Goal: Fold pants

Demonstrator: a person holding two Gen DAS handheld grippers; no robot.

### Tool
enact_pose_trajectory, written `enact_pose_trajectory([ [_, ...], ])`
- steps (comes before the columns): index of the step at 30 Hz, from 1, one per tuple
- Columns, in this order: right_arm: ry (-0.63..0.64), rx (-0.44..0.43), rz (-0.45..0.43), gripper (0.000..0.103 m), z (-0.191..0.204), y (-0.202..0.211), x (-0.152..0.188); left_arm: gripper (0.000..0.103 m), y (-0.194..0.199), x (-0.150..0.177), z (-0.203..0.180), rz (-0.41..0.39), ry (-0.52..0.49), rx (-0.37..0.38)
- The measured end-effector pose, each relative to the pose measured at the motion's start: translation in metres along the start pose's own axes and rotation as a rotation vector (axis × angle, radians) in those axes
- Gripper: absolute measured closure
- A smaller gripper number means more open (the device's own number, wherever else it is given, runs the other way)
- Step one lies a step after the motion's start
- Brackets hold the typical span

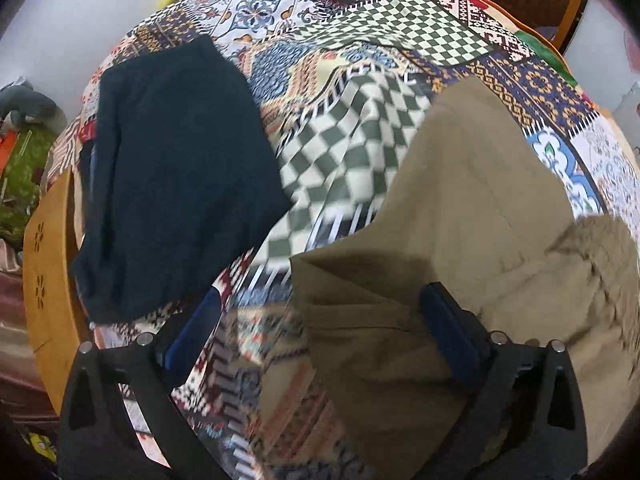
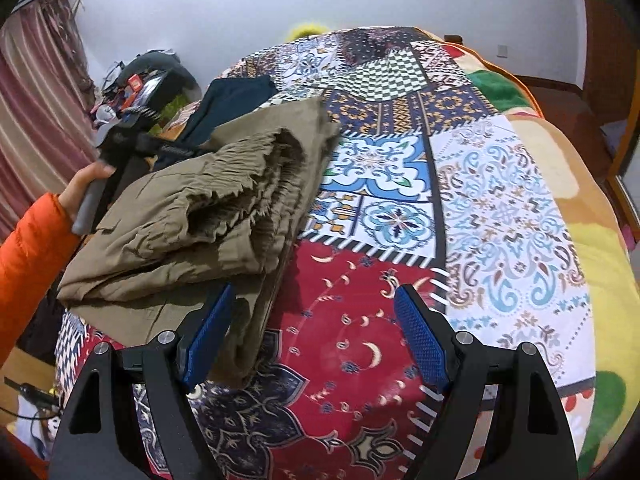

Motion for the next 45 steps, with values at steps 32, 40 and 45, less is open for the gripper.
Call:
enact_pose_trajectory([
  [32,0.142,-0.059,-0.102,0.025,0.048,0.003,-0.045,0.002,0.166,0.084,-0.003,-0.293,0.121,0.044],
  [40,0.130,-0.144,-0.050,0.052,0.056,-0.038,-0.069,0.033,0.123,0.058,-0.022,-0.226,0.113,0.179],
  [45,0.140,-0.139,0.030,0.055,0.052,-0.065,-0.054,0.032,0.081,0.077,-0.009,-0.147,0.227,0.290],
])
Point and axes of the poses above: each gripper's, at about its wrist camera, not at the fingertips, and y roughly against the way its jaws point, z to its left, x to its underside, the point moved 9 cm from there along -y, roughly the way its jaws point, and after that the axes turned 3 degrees about -z, right-handed, at the moved point
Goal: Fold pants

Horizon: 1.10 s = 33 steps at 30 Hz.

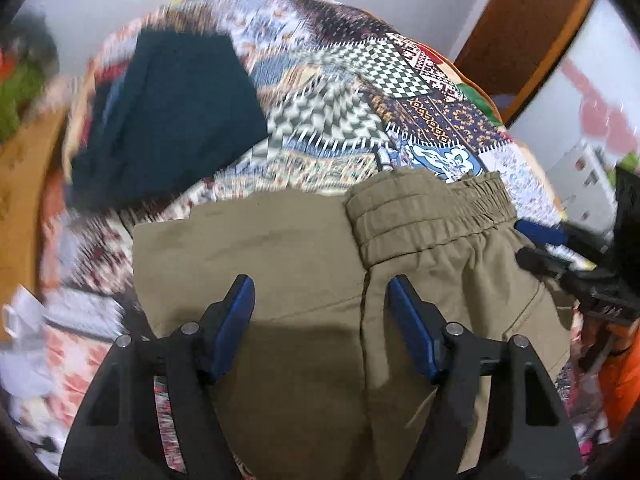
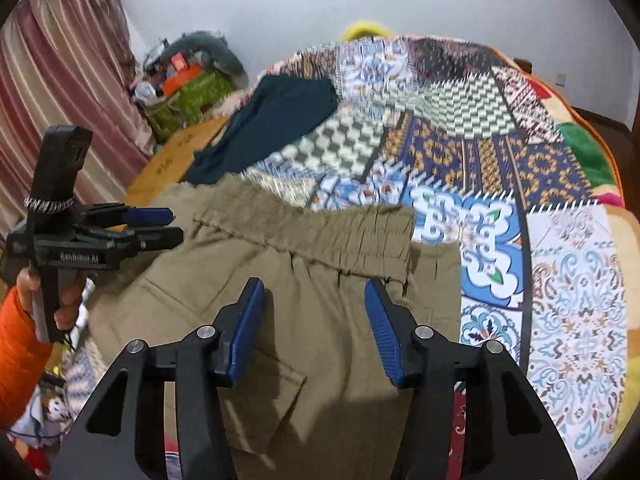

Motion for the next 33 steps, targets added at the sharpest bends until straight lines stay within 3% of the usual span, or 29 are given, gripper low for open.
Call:
enact_pose_trajectory([
  [2,-0.010,-0.015,-0.004,0.057,-0.002,0.001,0.007,0.032,0.005,0.006,0.005,-0.002,0.016,0.015],
  [6,-0.040,-0.013,-0.011,0.057,-0.008,0.014,0.017,0.032,0.014,0.024,0.007,0.004,-0.055,-0.089],
  [9,-0.041,0.002,-0.007,0.057,-0.010,0.022,0.026,0.032,0.025,0.041,0.009,-0.010,-0.072,-0.103],
  [18,-0.006,0.071,-0.003,0.058,-0.014,0.045,0.050,0.024,0.046,0.069,0.033,-0.032,0.070,-0.092],
  [20,-0.009,0.103,0.001,0.058,-0.021,0.049,0.057,0.023,0.051,0.073,0.036,-0.044,0.068,-0.117],
  [23,-0.087,0.084,0.010,0.057,-0.037,0.055,0.069,0.023,0.058,0.078,0.037,-0.050,0.062,-0.140],
  [29,-0.124,0.096,0.001,0.057,-0.044,0.068,0.078,0.023,0.076,0.093,0.060,-0.053,0.048,-0.281],
  [33,-0.113,0.129,0.011,0.056,-0.045,0.074,0.080,0.024,0.083,0.101,0.077,-0.040,0.114,-0.271],
])
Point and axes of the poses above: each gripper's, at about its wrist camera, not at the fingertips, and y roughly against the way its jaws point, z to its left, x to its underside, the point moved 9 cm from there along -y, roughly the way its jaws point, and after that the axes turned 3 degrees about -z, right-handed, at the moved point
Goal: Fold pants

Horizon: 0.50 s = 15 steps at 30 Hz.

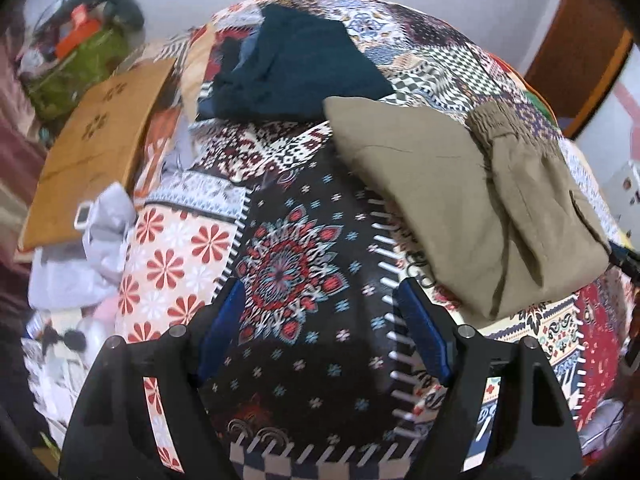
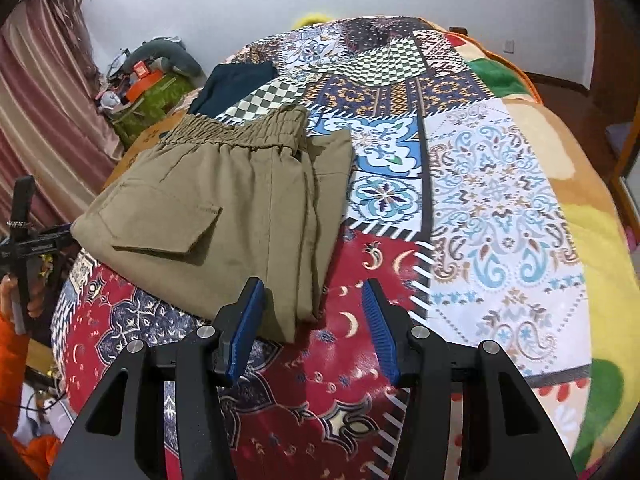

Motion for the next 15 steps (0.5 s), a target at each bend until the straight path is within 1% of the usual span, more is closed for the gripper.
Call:
enact_pose_trajectory([
  [2,-0.001,0.021,-0.001,0.055,-0.003,0.005,-0.001,0.024,0.005,-0.003,0.004,-0.010,0.016,0.001],
  [5,-0.002,0.031,-0.023,0.055,-0.002,0.016,-0.008,0.024,0.015,-0.016,-0.001,-0.043,0.040,0.038],
  [6,0.001,0.033,-0.031,0.053,-0.001,0.018,-0.011,0.024,0.017,-0.021,-0.005,-0.052,0.043,0.055],
  [8,0.007,0.034,-0.055,0.043,0.001,0.022,-0.019,0.024,0.018,-0.029,-0.015,-0.063,0.041,0.083],
  [9,0.011,0.038,-0.069,0.037,0.002,0.023,-0.024,0.024,0.018,-0.033,-0.021,-0.068,0.037,0.099],
  [10,0.017,0.042,-0.083,0.034,0.004,0.023,-0.029,0.024,0.016,-0.037,-0.027,-0.067,0.034,0.114],
  [11,0.022,0.042,-0.090,0.034,0.006,0.022,-0.032,0.024,0.013,-0.040,-0.034,-0.061,0.030,0.131],
  [15,0.024,0.023,-0.074,0.034,0.013,0.004,-0.043,0.024,-0.007,-0.045,-0.050,-0.018,0.028,0.162],
])
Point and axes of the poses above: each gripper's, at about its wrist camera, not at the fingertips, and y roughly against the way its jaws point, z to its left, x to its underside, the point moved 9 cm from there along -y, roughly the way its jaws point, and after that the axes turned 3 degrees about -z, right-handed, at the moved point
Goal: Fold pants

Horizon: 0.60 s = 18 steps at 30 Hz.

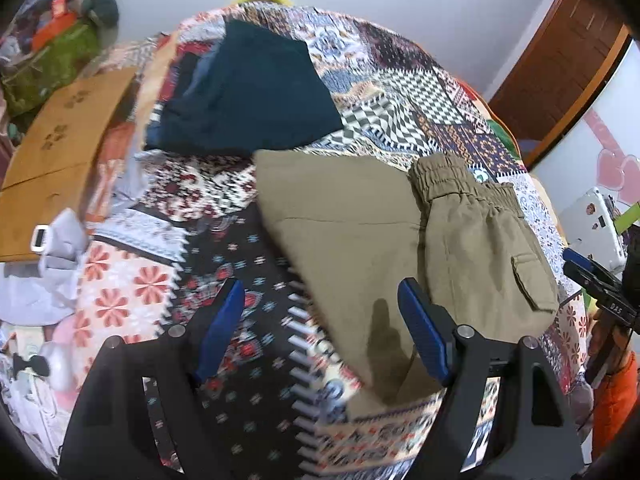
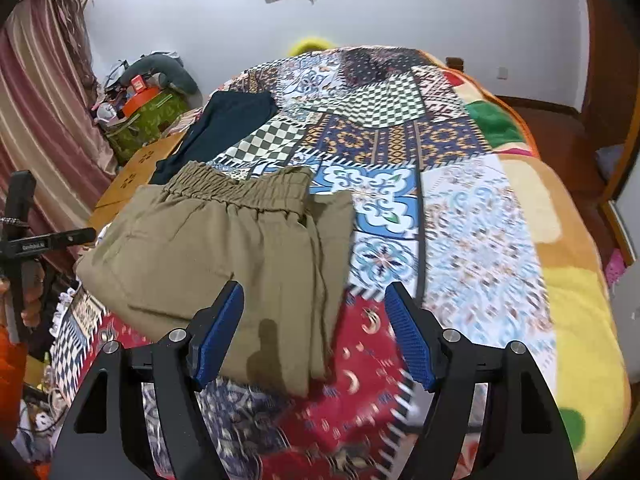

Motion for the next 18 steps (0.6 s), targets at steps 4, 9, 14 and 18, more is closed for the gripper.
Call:
enact_pose_trajectory([
  [4,-0.016,-0.019,0.053,0.033,0.001,-0.028,0.000,0.024,-0.023,0.000,-0.002,0.046,0.017,0.013],
  [9,-0.054,-0.039,0.100,0.030,-0.002,-0.051,0.005,0.024,-0.042,-0.001,-0.005,0.080,0.052,0.050],
  [14,-0.105,-0.085,0.104,0.027,-0.005,-0.060,0.002,0.023,-0.051,-0.009,-0.006,0.076,0.078,0.080],
  [18,-0.143,-0.137,0.122,0.026,-0.006,-0.069,0.000,0.023,-0.056,-0.016,-0.012,0.058,0.051,0.061],
])
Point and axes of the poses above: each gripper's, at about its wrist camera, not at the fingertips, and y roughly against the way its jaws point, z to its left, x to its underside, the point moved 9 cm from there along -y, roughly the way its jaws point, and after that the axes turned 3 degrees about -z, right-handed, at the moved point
